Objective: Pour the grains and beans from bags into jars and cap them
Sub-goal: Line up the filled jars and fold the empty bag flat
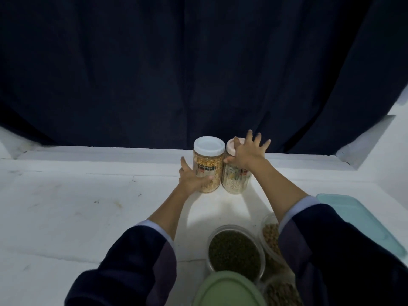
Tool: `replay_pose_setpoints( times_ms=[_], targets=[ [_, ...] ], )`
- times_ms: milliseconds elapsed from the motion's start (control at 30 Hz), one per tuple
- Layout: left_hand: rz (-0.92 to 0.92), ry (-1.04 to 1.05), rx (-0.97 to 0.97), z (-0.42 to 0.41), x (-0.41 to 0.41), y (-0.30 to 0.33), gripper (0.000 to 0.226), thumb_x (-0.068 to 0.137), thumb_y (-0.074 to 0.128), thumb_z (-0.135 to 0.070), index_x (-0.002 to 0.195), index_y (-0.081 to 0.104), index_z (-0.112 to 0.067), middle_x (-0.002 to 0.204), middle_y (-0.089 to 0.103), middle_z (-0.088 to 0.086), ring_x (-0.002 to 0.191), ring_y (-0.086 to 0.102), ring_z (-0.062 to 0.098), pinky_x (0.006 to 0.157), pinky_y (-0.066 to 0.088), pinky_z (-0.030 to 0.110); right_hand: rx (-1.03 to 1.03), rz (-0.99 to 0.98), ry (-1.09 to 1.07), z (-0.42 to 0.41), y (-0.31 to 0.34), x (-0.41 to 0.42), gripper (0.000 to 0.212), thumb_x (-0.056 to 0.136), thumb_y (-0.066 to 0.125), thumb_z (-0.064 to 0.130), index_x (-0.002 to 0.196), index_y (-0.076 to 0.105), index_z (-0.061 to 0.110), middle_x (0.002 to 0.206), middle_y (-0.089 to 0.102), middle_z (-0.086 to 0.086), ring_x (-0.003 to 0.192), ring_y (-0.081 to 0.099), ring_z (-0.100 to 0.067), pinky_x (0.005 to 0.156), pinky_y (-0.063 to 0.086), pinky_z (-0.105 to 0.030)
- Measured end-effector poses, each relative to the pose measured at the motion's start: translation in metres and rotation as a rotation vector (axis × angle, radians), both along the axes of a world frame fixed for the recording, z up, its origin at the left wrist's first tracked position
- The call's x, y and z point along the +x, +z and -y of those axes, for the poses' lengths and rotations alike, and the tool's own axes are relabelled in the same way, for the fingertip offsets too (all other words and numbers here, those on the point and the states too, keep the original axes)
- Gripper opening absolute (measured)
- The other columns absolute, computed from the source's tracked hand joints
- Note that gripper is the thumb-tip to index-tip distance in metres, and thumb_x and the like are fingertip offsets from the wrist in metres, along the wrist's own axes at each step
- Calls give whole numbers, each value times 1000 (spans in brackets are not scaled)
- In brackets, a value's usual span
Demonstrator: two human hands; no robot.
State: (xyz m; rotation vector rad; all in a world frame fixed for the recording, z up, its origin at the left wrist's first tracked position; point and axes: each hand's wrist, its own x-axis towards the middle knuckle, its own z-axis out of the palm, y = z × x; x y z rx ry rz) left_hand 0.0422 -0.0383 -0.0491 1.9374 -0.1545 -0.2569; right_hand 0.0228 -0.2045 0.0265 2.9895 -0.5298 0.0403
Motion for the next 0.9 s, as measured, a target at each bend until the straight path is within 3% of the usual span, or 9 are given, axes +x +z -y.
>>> replay_pose_setpoints(
  times_ms=[133,233,300,467,533,633,733,800,900],
  targets=[
    [-68,16,-116,-35,-37,12,79,89,64,-32,147,14,-14,149,33,17,128,44,32,96,42,41,39,232,158,-24,21,-24,67,90,56,49,143,37,12,158,6,-17,145,4,-35,116,6,-54],
    [-88,42,-181,-62,-74,20,33,96,53,-26,123,46,-7,123,60,15,89,63,21,74,46,32,283,313,323,-47,41,-63,52,92,59,38,137,47,13,151,25,-10,139,21,-27,111,23,-38],
    [-60,47,-228,-76,-100,23,18,99,48,-20,109,55,-7,110,68,13,79,65,18,70,46,29,452,254,430,-63,55,-95,45,92,60,36,132,52,14,141,39,-4,130,36,-22,99,33,-29],
    [19,153,-375,-99,-152,28,19,99,44,-15,100,60,-7,93,69,6,83,66,20,76,50,32,596,-277,711,-97,84,-195,54,82,60,53,128,55,25,131,54,13,118,51,-4,105,41,-29],
    [47,191,-414,-106,-167,31,19,100,42,-14,97,60,-8,89,68,4,78,66,18,75,51,31,492,-508,756,-108,88,-228,64,80,66,50,138,40,37,145,39,16,130,40,-7,109,36,-32],
    [87,229,-456,-117,-185,35,20,100,41,-13,97,60,-7,91,69,5,80,67,20,78,52,33,138,-720,794,-123,77,-253,99,72,76,49,147,12,46,154,16,10,141,23,-19,113,30,-41],
    [106,265,-461,-125,-198,35,21,100,41,-14,99,61,-7,95,70,6,84,68,22,79,53,33,-86,-724,784,-135,55,-259,111,63,84,45,144,8,46,146,19,1,133,33,-30,100,41,-44],
    [103,279,-473,-129,-205,32,21,100,41,-13,99,61,-7,94,70,6,83,68,22,79,53,33,-39,-643,804,-141,48,-257,105,63,87,36,141,18,43,135,23,-2,124,36,-28,88,43,-40],
    [100,325,-502,-138,-213,24,20,98,42,-11,95,62,-8,88,70,4,75,67,18,74,53,31,79,-500,868,-151,42,-243,99,66,85,29,141,21,41,127,25,-1,114,30,-21,88,41,-39]
  ],
)
